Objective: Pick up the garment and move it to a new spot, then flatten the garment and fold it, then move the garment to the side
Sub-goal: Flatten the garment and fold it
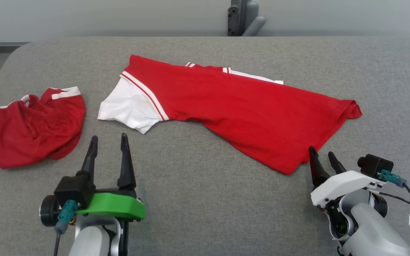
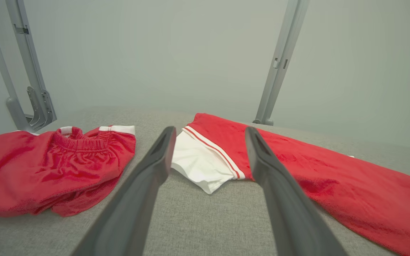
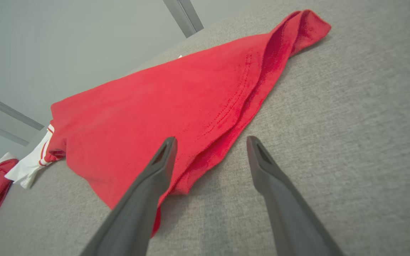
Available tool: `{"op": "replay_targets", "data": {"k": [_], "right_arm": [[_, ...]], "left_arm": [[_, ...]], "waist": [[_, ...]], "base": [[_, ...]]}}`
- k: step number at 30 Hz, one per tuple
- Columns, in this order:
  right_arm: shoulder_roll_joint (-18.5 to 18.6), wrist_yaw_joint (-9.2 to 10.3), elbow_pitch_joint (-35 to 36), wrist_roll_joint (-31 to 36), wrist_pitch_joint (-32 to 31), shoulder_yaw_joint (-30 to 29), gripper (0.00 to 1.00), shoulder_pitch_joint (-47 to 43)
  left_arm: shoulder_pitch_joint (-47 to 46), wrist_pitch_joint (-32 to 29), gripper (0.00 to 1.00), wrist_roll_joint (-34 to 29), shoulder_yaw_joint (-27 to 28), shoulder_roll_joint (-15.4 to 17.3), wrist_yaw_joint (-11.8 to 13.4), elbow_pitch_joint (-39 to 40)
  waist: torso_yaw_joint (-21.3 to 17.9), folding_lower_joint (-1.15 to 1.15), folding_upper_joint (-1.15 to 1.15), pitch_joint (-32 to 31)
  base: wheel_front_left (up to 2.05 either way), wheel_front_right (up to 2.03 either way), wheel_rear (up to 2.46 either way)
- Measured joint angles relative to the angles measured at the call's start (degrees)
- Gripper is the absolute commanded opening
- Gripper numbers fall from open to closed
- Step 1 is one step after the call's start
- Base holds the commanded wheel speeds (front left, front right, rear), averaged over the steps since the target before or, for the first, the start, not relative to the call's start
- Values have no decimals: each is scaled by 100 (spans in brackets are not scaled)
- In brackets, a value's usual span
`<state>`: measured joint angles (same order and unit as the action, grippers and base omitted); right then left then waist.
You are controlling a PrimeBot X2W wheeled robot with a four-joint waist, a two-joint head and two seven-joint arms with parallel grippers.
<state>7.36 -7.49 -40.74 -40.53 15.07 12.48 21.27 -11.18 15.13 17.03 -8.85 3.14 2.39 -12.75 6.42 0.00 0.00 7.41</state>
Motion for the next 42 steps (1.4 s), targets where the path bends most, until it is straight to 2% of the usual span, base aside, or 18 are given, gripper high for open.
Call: {"op": "replay_targets", "data": {"k": [3, 10, 11, 12, 13, 18, 25, 37, 42], "right_arm": [[27, 0, -508, -355, -1, 3, 100, 240], [-16, 0, -877, -1366, 0, 164, 100, 661], [3, 0, -924, -1474, 0, 208, 75, 714], [68, 0, -985, -1607, 0, 326, 43, 829], [99, 0, -994, -1651, 1, 390, 0, 872], [267, 1, -733, -1689, 8, 609, 0, 927], [466, 0, 227, -1371, 7, 493, 0, 437], [767, 0, 1913, -866, 4, -209, 0, -563], [935, 0, 2282, -733, 5, -278, 0, -808]], "left_arm": [[249, 0, 100, -21, -265, -15, 41, 180], [374, 0, 100, 201, -802, -23, 279, 347], [370, 0, 100, 197, -848, -23, 299, 347], [347, 0, 100, 180, -907, -24, 334, 352], [335, 0, 100, 178, -929, -24, 344, 352], [261, 0, 100, 138, -894, -25, 371, 365], [264, 0, 100, 142, -866, -26, 376, 348], [391, 0, 100, 122, -804, -30, 411, 337], [424, 0, 100, 121, -823, -30, 411, 359]], "waist": [[185, 0, 0, 43], [503, 0, 0, 173], [525, 0, 0, 201], [558, 0, 0, 258], [571, 0, 0, 284], [533, 0, 0, 375], [277, 0, 0, 345], [-224, 0, 0, 10], [-379, 0, 0, -78]], "base": [[0, 0, 0], [0, 0, 0], [0, 0, 0], [0, 0, 0], [0, 0, 0], [0, 0, 0], [0, 0, 0], [0, 0, 0], [0, 0, 0]]}}
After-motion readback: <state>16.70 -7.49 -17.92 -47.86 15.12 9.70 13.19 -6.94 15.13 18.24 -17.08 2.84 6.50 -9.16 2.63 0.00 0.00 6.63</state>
